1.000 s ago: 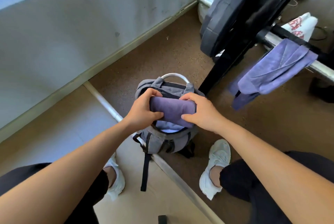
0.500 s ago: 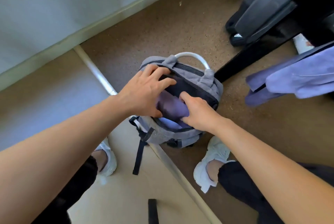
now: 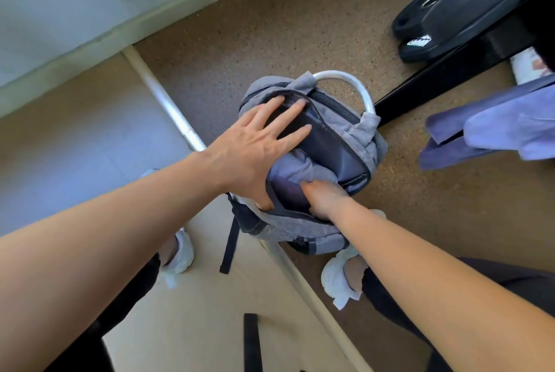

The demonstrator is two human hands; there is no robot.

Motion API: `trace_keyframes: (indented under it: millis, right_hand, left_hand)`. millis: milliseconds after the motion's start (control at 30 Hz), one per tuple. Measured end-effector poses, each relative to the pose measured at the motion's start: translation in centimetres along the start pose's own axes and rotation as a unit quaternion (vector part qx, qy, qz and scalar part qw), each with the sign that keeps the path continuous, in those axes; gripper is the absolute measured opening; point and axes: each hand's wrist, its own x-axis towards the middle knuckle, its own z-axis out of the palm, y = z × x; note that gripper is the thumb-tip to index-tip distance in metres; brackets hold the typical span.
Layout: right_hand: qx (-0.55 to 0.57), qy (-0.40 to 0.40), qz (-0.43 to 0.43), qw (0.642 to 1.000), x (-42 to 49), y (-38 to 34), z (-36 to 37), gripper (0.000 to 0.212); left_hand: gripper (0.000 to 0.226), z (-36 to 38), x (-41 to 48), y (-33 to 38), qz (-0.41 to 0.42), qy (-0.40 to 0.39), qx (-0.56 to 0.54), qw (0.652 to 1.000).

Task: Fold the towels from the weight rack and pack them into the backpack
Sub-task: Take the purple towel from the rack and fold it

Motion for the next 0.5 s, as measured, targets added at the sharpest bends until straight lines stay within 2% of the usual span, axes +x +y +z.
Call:
trace_keyframes:
  millis: [233, 367, 500]
  right_hand:
    - [0.076, 0.027, -0.017, 0.997, -2.0, 0.9, -2.5, 0.062]
    - [0.163, 0.078, -0.032, 0.983, -5.8, 1.3, -6.0, 0.057]
    - [0.240, 0.130, -0.046, 0.961, -11.5, 1.8, -8.7, 0.041]
  left_hand:
    - [0.135, -0.6, 0.1, 0.2, -0.016, -0.025, 0.010, 1.000]
    - [0.136, -1.4, 0.5, 0.7, -0.036, -0.061, 0.003, 0.997]
    - [0.120, -2.6, 1.0, 1.2, -0.062, -0.071, -0.044, 0.995]
